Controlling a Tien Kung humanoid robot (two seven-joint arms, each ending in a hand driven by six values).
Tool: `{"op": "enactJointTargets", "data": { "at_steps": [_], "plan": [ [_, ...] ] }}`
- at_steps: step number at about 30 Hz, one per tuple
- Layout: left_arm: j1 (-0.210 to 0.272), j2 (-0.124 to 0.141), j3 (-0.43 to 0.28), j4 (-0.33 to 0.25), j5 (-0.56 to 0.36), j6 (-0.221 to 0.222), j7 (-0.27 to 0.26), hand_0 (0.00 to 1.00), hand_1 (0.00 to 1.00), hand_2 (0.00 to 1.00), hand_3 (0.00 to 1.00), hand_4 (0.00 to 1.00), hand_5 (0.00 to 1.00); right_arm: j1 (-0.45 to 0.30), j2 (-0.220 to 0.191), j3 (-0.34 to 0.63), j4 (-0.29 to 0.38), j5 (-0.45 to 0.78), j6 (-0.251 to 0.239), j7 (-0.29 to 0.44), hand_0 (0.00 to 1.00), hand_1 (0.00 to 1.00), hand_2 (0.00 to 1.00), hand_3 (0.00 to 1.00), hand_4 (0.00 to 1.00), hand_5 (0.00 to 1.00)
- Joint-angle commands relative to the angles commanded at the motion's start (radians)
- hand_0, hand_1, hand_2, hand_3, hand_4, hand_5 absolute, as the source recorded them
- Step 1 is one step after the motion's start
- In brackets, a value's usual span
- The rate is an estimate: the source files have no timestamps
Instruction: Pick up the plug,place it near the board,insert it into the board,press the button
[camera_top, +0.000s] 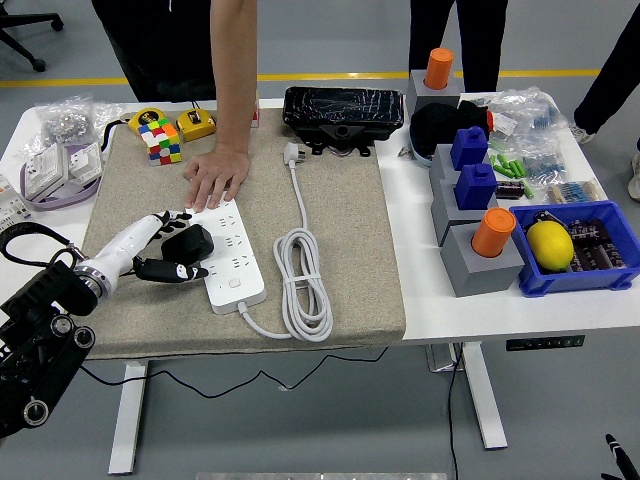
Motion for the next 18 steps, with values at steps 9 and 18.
{"op": "enactJointTargets", "data": {
  "at_steps": [9,18],
  "plan": [
    [-0.006,-0.004,-0.004,0.011,0.007,0.026,-0.006,0.59,0.638,0.696,0.764,0.998,0.289,0.002,0.003,0.006,0.0,0.001,0.0,0.002,0.8,0.745,0.727,0.761,0.998,0.998],
    [-0.009,-0.007,-0.005,0.019,0.014,0.051,-0.011,0.428,0.467,0.549,0.58,0.998,0.216,0.004,0.001,0.002,0.0,0.003,0.0,0.001,0.799,0.744,0.727,0.762,0.998,0.998]
  ]
}}
